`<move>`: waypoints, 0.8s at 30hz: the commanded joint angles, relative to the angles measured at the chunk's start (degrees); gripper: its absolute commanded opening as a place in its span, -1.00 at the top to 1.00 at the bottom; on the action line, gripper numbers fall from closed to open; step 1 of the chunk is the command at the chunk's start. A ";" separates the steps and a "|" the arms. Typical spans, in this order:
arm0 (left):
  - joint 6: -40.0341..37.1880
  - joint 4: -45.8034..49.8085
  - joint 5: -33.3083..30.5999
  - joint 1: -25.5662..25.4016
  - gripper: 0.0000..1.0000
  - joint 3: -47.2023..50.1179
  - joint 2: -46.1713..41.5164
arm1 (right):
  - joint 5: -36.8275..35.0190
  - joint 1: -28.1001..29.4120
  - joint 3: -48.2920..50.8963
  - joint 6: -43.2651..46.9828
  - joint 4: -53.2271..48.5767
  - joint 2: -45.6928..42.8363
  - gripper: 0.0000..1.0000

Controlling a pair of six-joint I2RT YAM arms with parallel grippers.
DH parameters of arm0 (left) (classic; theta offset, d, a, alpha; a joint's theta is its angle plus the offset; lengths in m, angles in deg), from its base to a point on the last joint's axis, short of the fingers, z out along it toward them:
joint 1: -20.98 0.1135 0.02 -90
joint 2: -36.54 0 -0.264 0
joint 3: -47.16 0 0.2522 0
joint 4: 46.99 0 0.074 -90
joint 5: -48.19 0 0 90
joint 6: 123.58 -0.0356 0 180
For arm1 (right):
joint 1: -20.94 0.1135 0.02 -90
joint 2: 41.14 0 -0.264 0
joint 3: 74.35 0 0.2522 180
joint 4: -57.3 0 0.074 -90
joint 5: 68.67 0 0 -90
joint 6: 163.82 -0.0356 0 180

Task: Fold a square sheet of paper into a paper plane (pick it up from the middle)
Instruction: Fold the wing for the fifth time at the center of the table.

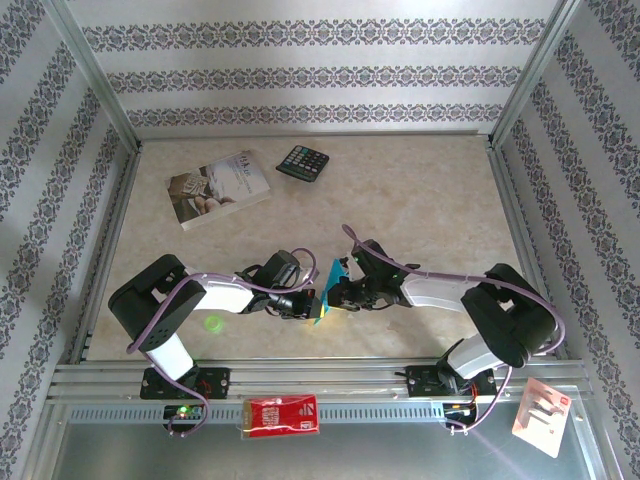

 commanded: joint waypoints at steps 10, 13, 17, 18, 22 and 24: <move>-0.52 8.91 -4.14 0.27 1.00 2.95 2.65 | -1.18 1.13 -0.53 -2.83 5.31 4.43 0.82; -0.78 8.98 -4.09 0.27 1.00 2.86 2.71 | -1.16 1.45 -0.44 -2.99 5.88 5.12 0.83; -0.79 8.99 -4.05 0.25 1.00 2.91 2.90 | -1.41 1.14 -0.71 -2.39 5.44 5.88 0.83; -0.75 9.01 -4.05 0.27 1.00 2.95 2.83 | -1.57 0.85 -0.71 -2.23 5.24 6.01 0.83; -0.79 9.27 -4.07 0.25 1.00 3.00 2.70 | -1.86 -0.37 -0.97 -0.88 4.09 7.25 0.82; -1.03 9.45 -4.05 0.33 1.00 2.95 2.82 | -1.72 -1.09 -1.07 -0.38 3.87 7.77 0.83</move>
